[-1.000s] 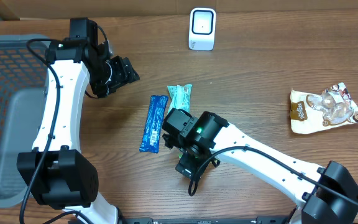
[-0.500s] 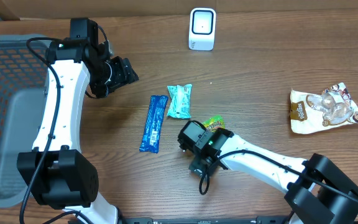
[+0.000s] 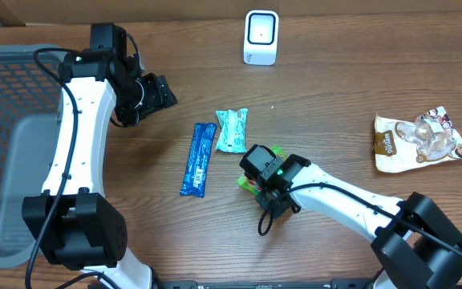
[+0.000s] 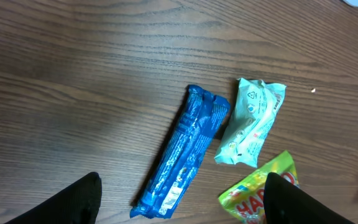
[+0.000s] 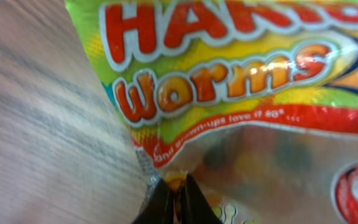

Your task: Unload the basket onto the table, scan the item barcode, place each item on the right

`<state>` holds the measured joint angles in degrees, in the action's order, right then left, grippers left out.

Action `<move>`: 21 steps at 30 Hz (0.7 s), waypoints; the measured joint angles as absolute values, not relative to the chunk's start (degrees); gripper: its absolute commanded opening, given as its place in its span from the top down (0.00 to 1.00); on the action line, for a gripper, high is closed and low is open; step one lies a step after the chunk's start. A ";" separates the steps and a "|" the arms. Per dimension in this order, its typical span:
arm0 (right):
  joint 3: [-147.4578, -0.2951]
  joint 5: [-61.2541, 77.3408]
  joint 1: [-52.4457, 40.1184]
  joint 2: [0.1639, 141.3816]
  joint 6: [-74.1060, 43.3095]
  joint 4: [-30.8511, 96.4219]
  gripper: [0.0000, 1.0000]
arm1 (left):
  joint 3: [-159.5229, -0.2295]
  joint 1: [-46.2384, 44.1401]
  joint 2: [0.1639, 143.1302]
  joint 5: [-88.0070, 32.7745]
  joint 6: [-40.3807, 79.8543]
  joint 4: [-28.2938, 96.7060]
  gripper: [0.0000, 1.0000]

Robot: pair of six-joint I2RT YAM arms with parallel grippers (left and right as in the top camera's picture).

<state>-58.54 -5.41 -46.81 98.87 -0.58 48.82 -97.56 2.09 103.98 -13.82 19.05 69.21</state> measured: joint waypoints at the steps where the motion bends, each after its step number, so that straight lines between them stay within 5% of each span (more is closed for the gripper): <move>1: -60.23 -5.26 -46.76 98.91 -2.35 52.42 0.96 | -97.56 2.09 103.98 -13.80 19.05 69.25 0.25; 10: -84.44 6.63 -43.86 99.02 -21.56 69.21 0.96 | -97.56 2.09 103.98 -13.58 19.05 71.11 0.22; 21: -85.58 24.47 -37.67 98.96 -38.00 67.88 0.96 | -97.56 1.98 103.98 -13.41 19.05 73.63 0.21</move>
<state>-85.58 24.47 -37.67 98.96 -38.00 67.88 -97.56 1.98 103.98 -13.41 19.05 73.63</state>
